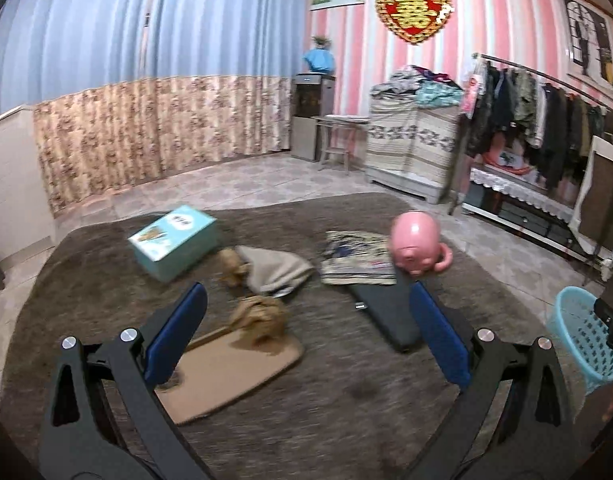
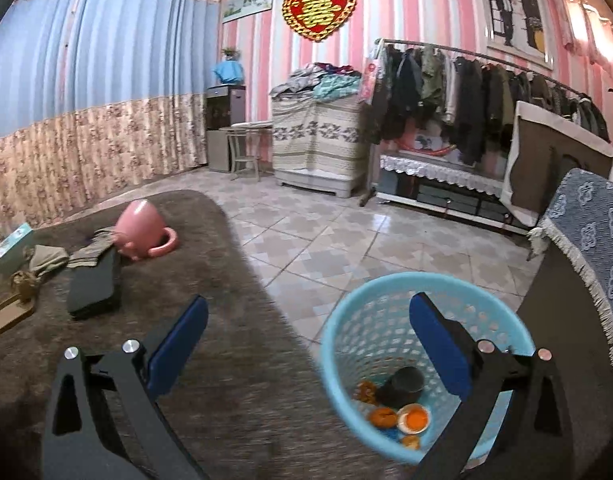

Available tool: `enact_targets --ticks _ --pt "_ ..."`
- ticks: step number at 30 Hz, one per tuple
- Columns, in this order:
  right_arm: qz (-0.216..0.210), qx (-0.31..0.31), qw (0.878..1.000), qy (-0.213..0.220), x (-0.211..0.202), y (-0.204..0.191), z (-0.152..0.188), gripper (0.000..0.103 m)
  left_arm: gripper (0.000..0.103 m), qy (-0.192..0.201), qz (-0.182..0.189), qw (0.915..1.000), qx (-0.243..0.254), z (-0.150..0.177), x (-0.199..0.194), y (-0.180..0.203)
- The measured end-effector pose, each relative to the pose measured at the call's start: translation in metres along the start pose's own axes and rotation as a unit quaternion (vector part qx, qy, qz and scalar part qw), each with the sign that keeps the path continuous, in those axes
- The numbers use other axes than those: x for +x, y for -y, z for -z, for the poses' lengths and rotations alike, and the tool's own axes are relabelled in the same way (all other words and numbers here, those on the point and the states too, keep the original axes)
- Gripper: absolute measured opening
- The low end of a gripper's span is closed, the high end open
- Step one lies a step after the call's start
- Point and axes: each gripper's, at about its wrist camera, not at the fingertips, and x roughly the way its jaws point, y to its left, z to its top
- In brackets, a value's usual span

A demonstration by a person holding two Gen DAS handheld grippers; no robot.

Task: Collect trash
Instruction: 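Move both tools back over the rug toward the brown phone case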

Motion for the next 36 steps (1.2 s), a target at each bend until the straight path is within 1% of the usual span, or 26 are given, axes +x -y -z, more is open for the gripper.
enact_targets --ticks 2,7,12,17,20,22,24,27,32,36 --pt "-0.008 0.0 1.0 -0.002 0.0 -0.008 0.001 0.098 0.098 0.003 -0.019 0.9998 -0.004 0.005 -0.001 -0.014" --pt "-0.029 -0.007 1.0 -0.007 0.0 -0.028 0.004 0.098 0.098 -0.001 -0.048 0.9988 -0.01 0.019 -0.001 -0.037" --pt "-0.036 -0.015 0.999 -0.009 0.001 -0.042 0.006 0.098 0.098 -0.015 -0.054 0.9983 -0.019 0.036 0.0 -0.05" --pt "-0.04 -0.017 0.999 -0.015 0.007 -0.049 0.008 0.098 0.097 -0.016 -0.061 0.9972 -0.039 0.05 0.002 -0.06" --pt "-0.045 -0.018 0.999 -0.021 0.012 -0.053 0.008 0.098 0.098 -0.027 -0.062 0.9968 -0.042 0.057 0.005 -0.065" --pt "-0.049 -0.018 0.998 -0.025 0.017 -0.055 0.007 0.098 0.098 -0.035 -0.064 0.9958 -0.055 0.061 0.007 -0.069" --pt "-0.052 -0.019 0.998 -0.028 0.021 -0.059 0.007 0.098 0.098 -0.049 -0.057 0.9948 -0.068 0.063 0.011 -0.073" --pt "-0.06 -0.027 0.997 -0.031 0.026 -0.066 0.007 0.098 0.098 -0.053 -0.06 0.9943 -0.071 0.062 0.013 -0.074" --pt "-0.06 -0.05 0.996 -0.033 0.04 -0.082 0.004 0.098 0.098 -0.061 -0.068 0.9943 -0.056 0.056 0.023 -0.066" --pt "-0.073 -0.053 0.995 -0.043 0.052 -0.091 0.001 0.098 0.098 -0.063 -0.075 0.9945 -0.036 0.046 0.036 -0.059"
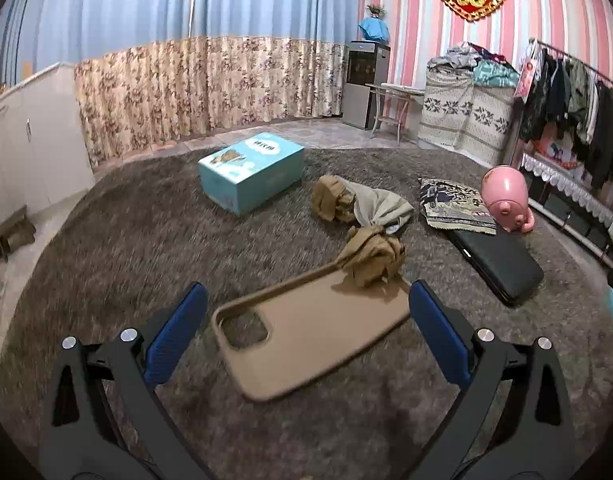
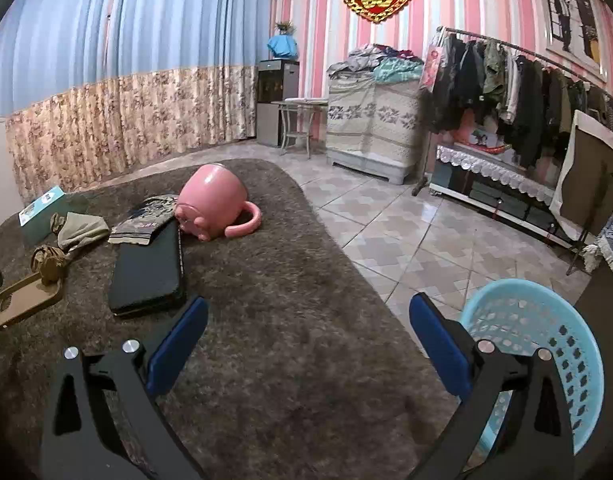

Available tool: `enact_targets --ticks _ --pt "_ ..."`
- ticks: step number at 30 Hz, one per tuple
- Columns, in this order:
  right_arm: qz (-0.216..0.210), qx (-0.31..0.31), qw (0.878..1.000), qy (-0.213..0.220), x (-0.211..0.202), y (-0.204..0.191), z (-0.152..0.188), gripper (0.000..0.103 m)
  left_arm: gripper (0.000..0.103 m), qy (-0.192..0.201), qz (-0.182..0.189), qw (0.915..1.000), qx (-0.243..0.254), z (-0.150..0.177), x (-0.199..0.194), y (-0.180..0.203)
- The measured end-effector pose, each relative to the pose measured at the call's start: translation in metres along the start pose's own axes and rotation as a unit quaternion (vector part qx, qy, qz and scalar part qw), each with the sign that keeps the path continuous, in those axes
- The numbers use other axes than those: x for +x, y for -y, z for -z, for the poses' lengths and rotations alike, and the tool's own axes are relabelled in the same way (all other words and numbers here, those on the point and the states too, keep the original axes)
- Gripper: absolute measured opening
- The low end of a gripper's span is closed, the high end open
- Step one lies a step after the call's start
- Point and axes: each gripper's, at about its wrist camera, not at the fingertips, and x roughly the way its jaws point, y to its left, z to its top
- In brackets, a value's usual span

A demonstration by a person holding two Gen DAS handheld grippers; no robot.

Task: Collect trash
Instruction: 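Move both tools back over the rug toward the brown phone case, then close the left tool on the crumpled brown paper, then close the right tool on the printed magazine beside the pink mug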

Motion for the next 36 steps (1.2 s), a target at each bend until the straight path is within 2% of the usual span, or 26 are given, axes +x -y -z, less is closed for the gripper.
enact_targets --ticks 4,9,10,13,14,15,19,25,28,30,34,36 --pt "-0.013 -0.009 1.0 -0.01 0.011 -0.006 -0.003 0.098 0.098 -0.018 0.011 0.9993 0.03 -0.013 0.025 0.019" --pt "-0.023 -0.008 0.999 -0.028 0.022 -0.011 -0.005 0.098 0.095 -0.04 0.014 0.9982 0.042 -0.021 0.051 0.038" --pt "-0.025 -0.009 0.999 -0.03 0.023 -0.012 -0.005 0.098 0.092 -0.046 0.025 0.9976 0.044 -0.023 0.058 0.04" --pt "-0.029 -0.015 0.999 -0.043 0.03 -0.015 -0.005 0.098 0.069 -0.064 0.048 0.9954 0.053 -0.026 0.07 0.045" --pt "-0.035 -0.015 0.998 -0.048 0.032 -0.017 -0.005 0.098 0.055 -0.07 0.054 0.9946 0.054 -0.026 0.073 0.046" --pt "-0.043 -0.014 0.998 -0.054 0.035 -0.019 -0.005 0.098 0.052 -0.077 0.06 0.9938 0.053 -0.026 0.076 0.046" --pt "-0.065 -0.015 0.996 -0.056 0.042 -0.033 -0.013 0.098 0.048 -0.062 0.075 0.9947 0.034 -0.028 0.064 0.034" --pt "-0.086 -0.049 0.994 -0.037 0.054 -0.079 -0.033 0.097 0.048 -0.032 0.038 0.9983 0.031 -0.036 0.049 0.002" --pt "-0.109 -0.06 0.991 -0.044 0.066 -0.104 -0.043 0.087 0.048 -0.025 0.02 0.9994 0.016 -0.043 0.047 -0.021" --pt "-0.117 -0.069 0.989 -0.054 0.079 -0.125 -0.049 0.086 0.048 -0.02 0.015 0.9997 0.003 -0.045 0.044 -0.036" --pt "-0.118 -0.079 0.987 -0.08 0.104 -0.156 -0.05 0.076 0.048 -0.019 0.006 0.9998 -0.009 -0.046 0.046 -0.054" --pt "-0.117 -0.081 0.985 -0.095 0.116 -0.167 -0.052 0.074 0.048 -0.018 0.006 0.9997 -0.016 -0.046 0.046 -0.06"
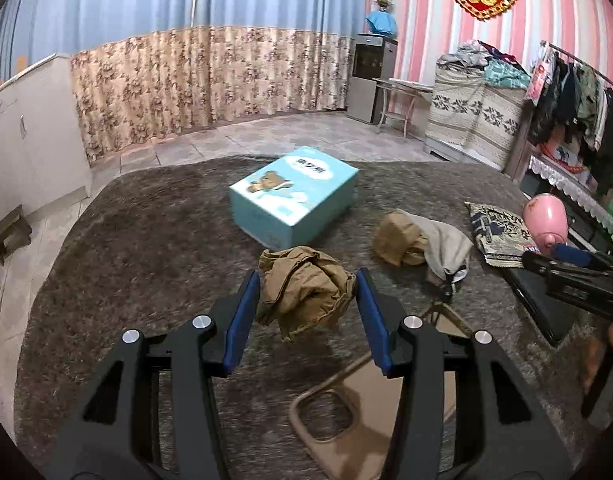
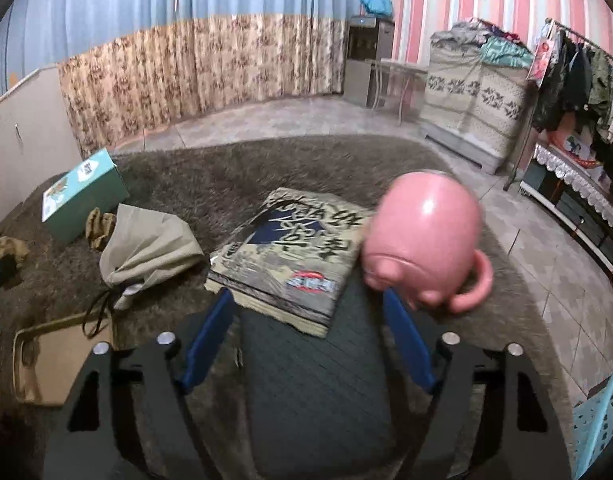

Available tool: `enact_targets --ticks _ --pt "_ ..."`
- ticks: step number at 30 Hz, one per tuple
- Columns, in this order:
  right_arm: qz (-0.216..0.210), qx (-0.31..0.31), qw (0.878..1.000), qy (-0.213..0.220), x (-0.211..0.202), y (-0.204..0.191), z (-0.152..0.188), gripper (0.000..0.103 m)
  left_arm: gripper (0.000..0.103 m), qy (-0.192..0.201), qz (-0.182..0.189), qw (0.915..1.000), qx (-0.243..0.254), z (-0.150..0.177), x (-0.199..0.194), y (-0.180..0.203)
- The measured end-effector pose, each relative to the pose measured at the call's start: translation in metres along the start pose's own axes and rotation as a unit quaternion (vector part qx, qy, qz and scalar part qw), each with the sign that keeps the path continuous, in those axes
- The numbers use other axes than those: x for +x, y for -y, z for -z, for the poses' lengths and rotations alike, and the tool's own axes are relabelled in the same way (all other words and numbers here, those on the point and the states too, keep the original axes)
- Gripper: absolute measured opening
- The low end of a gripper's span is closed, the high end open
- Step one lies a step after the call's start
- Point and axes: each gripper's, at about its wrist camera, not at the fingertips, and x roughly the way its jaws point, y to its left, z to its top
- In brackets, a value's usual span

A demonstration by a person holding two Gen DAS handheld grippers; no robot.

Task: Collect trash
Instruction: 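Close the right tool on the printed magazine beside the pink mug, then carry the brown paper and magazine over the blue basket with both tools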

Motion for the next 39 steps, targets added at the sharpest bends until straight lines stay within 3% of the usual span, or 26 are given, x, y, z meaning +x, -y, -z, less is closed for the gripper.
enact_targets --ticks 4,11,14,16,19,28,39 --pt "0.01 0.008 1.0 -0.009 0.014 -0.008 -0.009 0.071 0.048 0.001 0.005 0.9999 -0.015 0.002 0.001 -0.009" --pt "0.012 0.014 1.0 -0.021 0.023 -0.002 -0.012 0.058 0.048 0.001 0.011 0.9998 -0.015 0.008 0.003 -0.012" --pt "0.018 0.014 1.0 -0.013 0.021 0.002 -0.01 0.044 0.048 0.002 0.011 0.9999 -0.009 0.009 0.002 -0.008" --pt "0.02 0.018 1.0 -0.008 0.018 0.007 -0.009 0.023 0.048 0.004 0.008 1.0 -0.002 0.009 0.0 -0.004" --pt "0.005 0.022 1.0 -0.003 0.011 0.012 -0.003 0.011 0.048 0.006 0.009 0.9999 0.002 0.01 -0.004 -0.002" --pt "-0.039 0.049 0.997 0.036 -0.043 0.031 0.031 0.005 0.048 0.016 0.018 0.9995 0.019 0.009 -0.031 0.012" --pt "-0.011 0.091 0.994 0.064 -0.129 0.1 0.084 0.004 0.048 0.026 0.074 0.9956 0.052 0.014 -0.061 0.073"
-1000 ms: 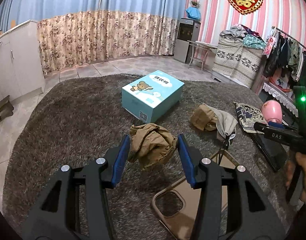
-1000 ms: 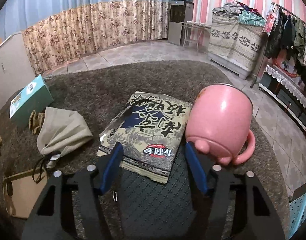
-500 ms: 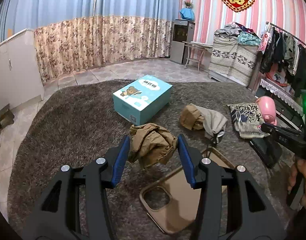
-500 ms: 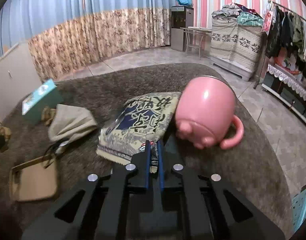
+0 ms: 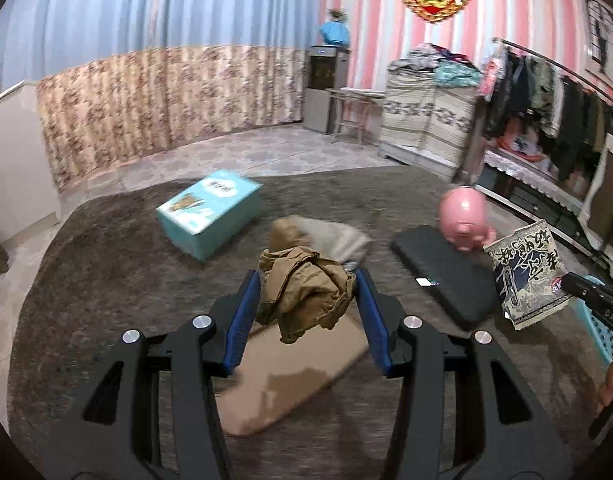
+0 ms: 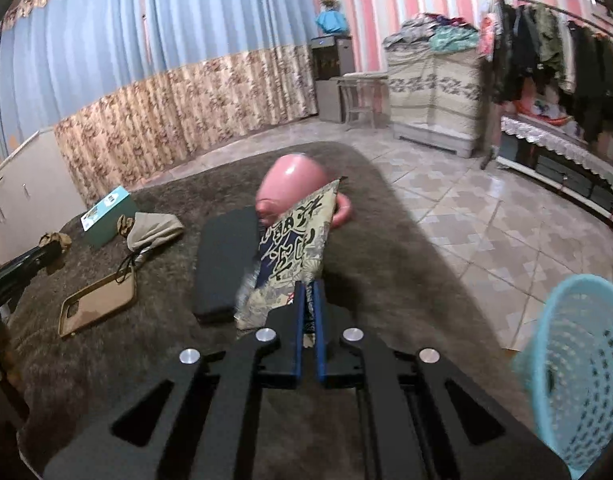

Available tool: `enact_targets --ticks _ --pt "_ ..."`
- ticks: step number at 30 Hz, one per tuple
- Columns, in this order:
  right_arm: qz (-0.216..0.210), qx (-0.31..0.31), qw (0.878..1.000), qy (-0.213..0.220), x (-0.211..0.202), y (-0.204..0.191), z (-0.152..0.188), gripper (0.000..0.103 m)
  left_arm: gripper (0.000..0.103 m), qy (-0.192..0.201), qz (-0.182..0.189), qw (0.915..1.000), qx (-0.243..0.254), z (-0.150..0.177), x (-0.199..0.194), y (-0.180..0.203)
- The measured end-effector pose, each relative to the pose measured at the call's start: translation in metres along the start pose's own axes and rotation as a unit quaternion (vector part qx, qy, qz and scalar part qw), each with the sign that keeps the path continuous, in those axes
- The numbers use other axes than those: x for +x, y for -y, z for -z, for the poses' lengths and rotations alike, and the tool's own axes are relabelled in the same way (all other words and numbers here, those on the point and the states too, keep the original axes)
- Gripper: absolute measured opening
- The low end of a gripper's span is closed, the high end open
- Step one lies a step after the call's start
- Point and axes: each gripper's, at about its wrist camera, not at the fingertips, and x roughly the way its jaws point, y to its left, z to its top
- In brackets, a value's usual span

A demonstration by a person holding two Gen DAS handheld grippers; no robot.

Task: Collect trash
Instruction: 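Carry the brown paper and magazine over the blue basket with both tools, then open the left tool to drop the paper while the right tool releases the magazine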

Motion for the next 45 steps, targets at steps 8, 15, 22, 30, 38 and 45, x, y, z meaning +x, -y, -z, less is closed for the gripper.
enact_targets --ticks 8,15,22,30,38,45 --pt "0.061 0.035 0.997 0.038 -0.072 0.072 0.01 0.004 0.048 -0.007 0.074 0.9961 0.048 0.003 0.001 0.086" --pt "0.144 0.08 0.985 0.051 -0.124 0.151 0.027 0.004 0.048 -0.008 0.16 0.9815 0.104 0.01 0.004 0.186" --pt "0.2 0.126 0.971 0.045 -0.151 0.216 0.054 0.004 0.048 -0.013 0.238 0.9601 0.146 0.017 0.011 0.279" --pt "0.23 0.148 0.961 0.044 -0.161 0.251 0.071 0.004 0.048 -0.005 0.291 0.9348 0.203 0.034 0.014 0.365" --pt "0.233 0.159 0.959 0.043 -0.16 0.266 0.083 0.004 0.049 -0.014 0.326 0.9171 0.229 0.049 0.032 0.427" --pt "0.242 0.165 0.955 0.042 -0.157 0.27 0.084 0.004 0.065 -0.027 0.333 0.9096 0.247 0.054 0.048 0.464"
